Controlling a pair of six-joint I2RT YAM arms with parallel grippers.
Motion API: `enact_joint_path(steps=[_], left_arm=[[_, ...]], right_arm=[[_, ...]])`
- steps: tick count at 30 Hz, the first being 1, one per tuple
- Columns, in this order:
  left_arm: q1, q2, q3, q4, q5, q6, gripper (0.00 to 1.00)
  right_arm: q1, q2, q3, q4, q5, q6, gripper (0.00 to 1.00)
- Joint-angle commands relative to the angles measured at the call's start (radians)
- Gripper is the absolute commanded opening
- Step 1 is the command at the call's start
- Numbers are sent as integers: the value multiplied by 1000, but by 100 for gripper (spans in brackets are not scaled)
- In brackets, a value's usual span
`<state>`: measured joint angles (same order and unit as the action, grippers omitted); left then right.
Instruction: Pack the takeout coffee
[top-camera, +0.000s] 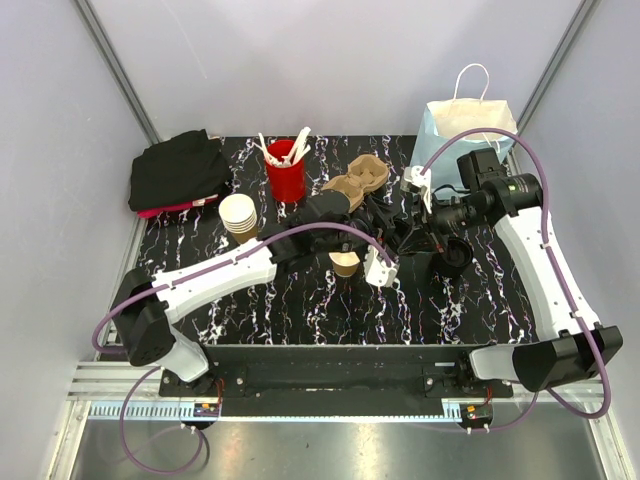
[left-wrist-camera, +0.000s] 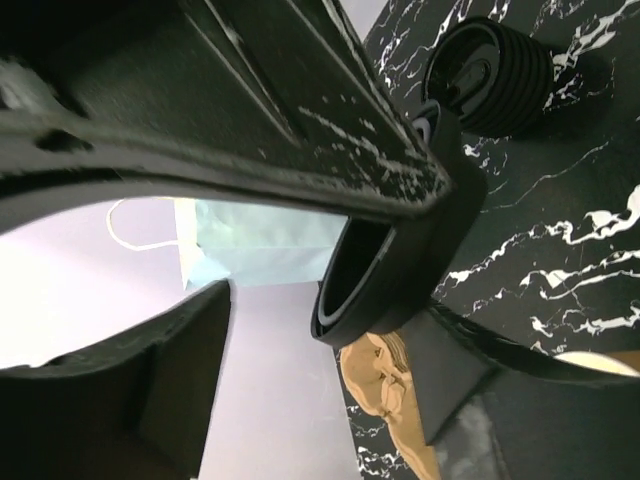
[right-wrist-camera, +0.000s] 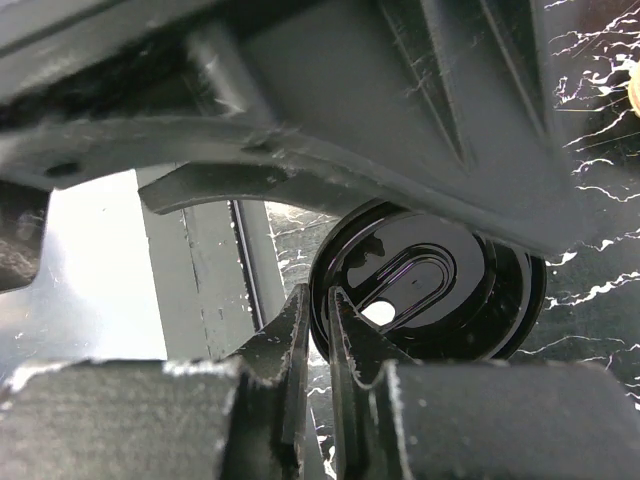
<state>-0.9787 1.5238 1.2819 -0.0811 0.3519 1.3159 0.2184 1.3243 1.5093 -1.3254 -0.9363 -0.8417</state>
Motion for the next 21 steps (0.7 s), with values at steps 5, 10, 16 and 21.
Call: enact_joint_path(steps=[5,10,16,21], left_arm=[[-21,-5,-10,14,39,72,51],[-23,-8,-4,-29,47,68,47],[-28,-8,0,-62,36,65,32],[-29,-13,0,-75,10,42,13]], right_arm=[[13,13,32,6,-27,-16,15],[13,24,38,11,-18,-16,15],[15,23,54,18,-9,-13,15],[13,7,74,34,14,-2,18]])
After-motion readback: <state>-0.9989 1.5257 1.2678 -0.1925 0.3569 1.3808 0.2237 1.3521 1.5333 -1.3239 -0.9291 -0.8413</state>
